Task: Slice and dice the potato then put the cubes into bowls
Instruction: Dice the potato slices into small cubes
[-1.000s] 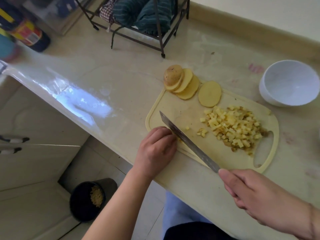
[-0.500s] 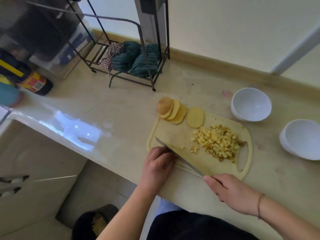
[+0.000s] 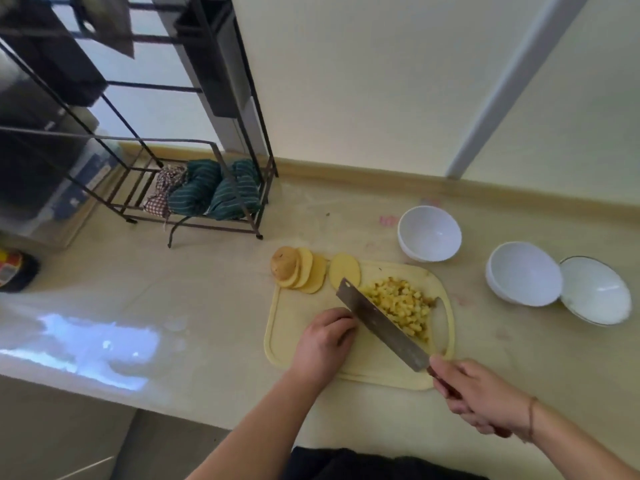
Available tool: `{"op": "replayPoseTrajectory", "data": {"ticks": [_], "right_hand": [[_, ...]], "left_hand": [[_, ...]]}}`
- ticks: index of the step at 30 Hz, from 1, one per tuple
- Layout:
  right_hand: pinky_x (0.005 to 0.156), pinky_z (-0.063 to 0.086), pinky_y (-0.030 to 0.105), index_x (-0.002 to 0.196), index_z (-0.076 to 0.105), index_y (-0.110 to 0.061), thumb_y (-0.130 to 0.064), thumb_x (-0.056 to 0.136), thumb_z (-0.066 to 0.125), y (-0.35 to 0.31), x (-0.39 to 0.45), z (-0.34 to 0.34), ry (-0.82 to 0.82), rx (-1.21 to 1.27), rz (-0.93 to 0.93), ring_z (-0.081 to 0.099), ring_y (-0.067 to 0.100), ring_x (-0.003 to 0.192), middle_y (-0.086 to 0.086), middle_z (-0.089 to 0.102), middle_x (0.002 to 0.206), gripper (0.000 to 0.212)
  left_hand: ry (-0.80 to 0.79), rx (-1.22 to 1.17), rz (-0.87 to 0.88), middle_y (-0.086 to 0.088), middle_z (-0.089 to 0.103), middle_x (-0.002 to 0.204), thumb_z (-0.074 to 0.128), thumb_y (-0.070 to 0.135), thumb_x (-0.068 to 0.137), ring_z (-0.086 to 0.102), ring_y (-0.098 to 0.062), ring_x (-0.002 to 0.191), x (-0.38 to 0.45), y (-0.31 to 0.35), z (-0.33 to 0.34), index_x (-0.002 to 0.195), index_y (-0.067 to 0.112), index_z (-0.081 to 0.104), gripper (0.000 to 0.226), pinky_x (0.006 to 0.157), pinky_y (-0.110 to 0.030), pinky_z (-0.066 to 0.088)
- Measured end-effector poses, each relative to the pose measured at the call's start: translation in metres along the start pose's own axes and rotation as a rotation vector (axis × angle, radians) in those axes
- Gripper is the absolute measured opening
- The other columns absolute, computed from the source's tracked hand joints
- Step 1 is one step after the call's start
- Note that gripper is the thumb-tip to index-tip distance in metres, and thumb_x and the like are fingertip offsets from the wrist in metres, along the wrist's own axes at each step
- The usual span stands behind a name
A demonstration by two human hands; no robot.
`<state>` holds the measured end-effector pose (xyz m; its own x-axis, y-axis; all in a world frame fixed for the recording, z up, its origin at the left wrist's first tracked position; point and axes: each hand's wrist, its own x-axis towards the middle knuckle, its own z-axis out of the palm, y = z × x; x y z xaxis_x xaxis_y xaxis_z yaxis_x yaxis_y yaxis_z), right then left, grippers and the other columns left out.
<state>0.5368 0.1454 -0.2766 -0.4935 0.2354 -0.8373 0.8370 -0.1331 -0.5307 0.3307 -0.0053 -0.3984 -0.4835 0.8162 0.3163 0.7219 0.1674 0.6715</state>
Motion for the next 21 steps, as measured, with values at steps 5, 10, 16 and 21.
{"op": "replayPoseTrajectory", "data": {"ticks": [5, 10, 16, 21], "right_hand": [[0.039, 0.021, 0.025, 0.070, 0.043, -0.013, -0.057, 0.091, 0.044, -0.001, -0.019, -0.003, 0.047, 0.032, -0.133, 0.023, 0.013, 0.042, 0.000, 0.032, 0.054, 0.049], [0.056, 0.040, 0.027, 0.062, 0.041, -0.024, -0.077, 0.081, 0.032, 0.000, -0.037, -0.016, 0.371, -0.663, -0.341, 0.049, 0.009, 0.054, -0.007, 0.051, 0.055, 0.057], [0.058, 0.039, 0.026, 0.085, 0.042, -0.034, -0.076, 0.089, 0.017, 0.004, -0.040, -0.015, 0.461, -1.066, -0.364, 0.053, 0.010, 0.069, -0.009, 0.049, 0.071, 0.049], [0.061, 0.039, 0.031, 0.096, 0.045, -0.034, -0.074, 0.091, 0.018, 0.008, -0.037, -0.018, 0.461, -1.167, -0.358, 0.064, 0.014, 0.081, -0.006, 0.065, 0.089, 0.049]], "left_hand": [[-0.078, -0.057, -0.047, -0.003, 0.073, 0.108, 0.062, 0.018, 0.090, 0.067, -0.014, 0.095, 0.009, 0.009, -0.004, 0.092, 0.008, 0.078, 0.019, 0.085, -0.020, 0.054], [0.207, -0.093, -0.386, 0.010, 0.067, 0.100, 0.055, -0.016, 0.081, 0.061, 0.001, 0.091, -0.005, 0.023, -0.038, 0.081, 0.014, 0.074, 0.036, 0.081, -0.007, 0.044], [0.083, 0.037, -0.065, 0.013, 0.056, 0.083, 0.061, 0.019, 0.083, 0.053, -0.010, 0.081, 0.006, 0.052, -0.064, 0.081, 0.017, 0.061, 0.002, 0.075, -0.025, 0.045], [-0.228, 0.247, 0.039, 0.013, 0.051, 0.072, 0.062, 0.045, 0.084, 0.039, -0.008, 0.073, 0.034, 0.052, -0.037, 0.072, 0.022, 0.057, 0.027, 0.071, -0.029, 0.040]]}}
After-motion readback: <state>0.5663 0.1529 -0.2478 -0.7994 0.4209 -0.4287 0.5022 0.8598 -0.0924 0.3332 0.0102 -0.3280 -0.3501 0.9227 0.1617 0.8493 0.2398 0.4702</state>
